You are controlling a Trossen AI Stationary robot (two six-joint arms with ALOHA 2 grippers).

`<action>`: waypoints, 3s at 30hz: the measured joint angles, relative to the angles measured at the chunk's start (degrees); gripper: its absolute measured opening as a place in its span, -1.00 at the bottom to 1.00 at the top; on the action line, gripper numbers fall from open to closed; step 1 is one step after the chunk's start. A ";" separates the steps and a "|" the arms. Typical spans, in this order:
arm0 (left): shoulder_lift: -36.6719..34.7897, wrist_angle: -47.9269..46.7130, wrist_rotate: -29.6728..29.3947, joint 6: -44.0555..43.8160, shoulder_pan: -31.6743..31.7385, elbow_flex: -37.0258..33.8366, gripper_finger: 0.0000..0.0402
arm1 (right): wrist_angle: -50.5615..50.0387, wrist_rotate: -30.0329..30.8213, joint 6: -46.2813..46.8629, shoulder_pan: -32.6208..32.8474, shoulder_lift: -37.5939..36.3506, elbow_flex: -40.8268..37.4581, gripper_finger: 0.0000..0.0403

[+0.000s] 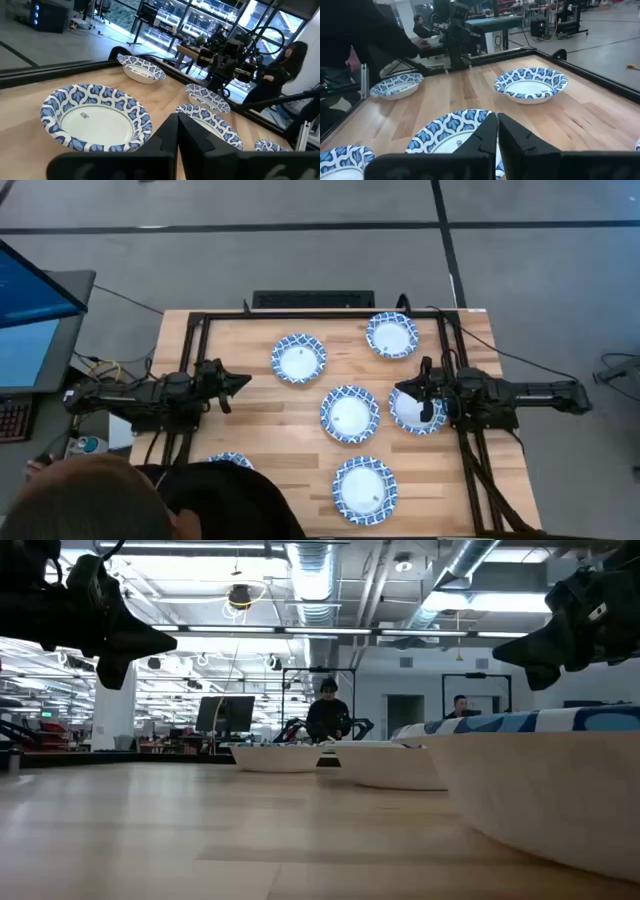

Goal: Nest bowls inside each other

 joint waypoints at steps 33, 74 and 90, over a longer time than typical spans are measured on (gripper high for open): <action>0.01 0.00 -0.01 0.00 0.00 -0.01 -1.00 | -0.01 0.00 0.00 -0.01 -0.01 -0.01 -0.81; 0.00 0.46 -1.61 2.67 0.00 0.00 -1.00 | 0.46 1.51 0.02 -0.11 0.00 0.00 -0.81; 0.73 0.60 2.25 6.88 0.00 7.59 -1.00 | 6.85 4.00 22.21 0.02 -0.02 0.32 -0.81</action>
